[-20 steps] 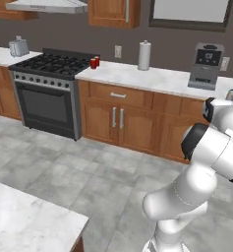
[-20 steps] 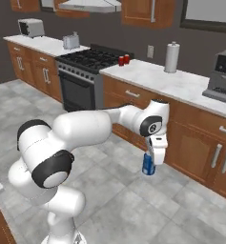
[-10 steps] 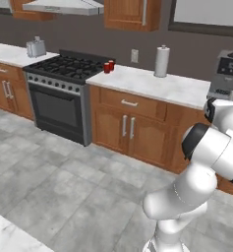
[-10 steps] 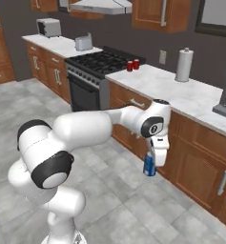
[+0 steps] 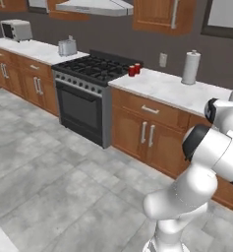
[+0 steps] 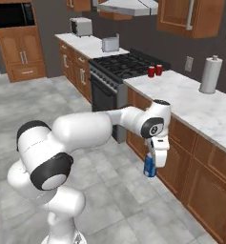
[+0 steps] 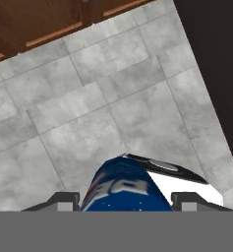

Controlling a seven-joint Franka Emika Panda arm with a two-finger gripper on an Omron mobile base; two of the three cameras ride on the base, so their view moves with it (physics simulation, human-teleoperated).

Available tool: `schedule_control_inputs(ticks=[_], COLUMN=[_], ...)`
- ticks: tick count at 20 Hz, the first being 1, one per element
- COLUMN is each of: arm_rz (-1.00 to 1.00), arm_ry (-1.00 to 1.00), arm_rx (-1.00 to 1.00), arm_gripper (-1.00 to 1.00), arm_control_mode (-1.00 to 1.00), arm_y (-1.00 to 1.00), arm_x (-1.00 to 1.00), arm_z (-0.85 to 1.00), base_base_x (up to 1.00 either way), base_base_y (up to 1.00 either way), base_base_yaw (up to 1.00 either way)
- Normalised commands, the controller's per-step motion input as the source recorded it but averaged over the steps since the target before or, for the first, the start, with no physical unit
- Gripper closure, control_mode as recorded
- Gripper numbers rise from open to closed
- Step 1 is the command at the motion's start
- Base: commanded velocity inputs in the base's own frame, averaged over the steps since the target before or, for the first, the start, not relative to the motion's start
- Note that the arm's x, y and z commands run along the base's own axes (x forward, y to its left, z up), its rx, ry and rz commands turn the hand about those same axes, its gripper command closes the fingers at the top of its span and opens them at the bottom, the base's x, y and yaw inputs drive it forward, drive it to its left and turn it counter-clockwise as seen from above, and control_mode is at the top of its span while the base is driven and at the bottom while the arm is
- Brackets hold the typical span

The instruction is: Four empty soda cans are scattered around the kitchen. Gather all the cans and cluster them next to the stove for recycling.

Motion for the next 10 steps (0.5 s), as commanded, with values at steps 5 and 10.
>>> schedule_control_inputs(ticks=[5,10], arm_rz=[0.00,0.00], arm_ry=[0.00,0.00], arm_rx=[0.00,0.00], arm_gripper=[1.00,1.00], arm_control_mode=[1.00,1.00], arm_y=[0.00,0.00], arm_x=[0.00,0.00], arm_z=[0.00,0.00], base_base_x=[0.49,0.80], base_base_y=[-0.40,-0.28], base_base_yaw=[0.34,0.24])
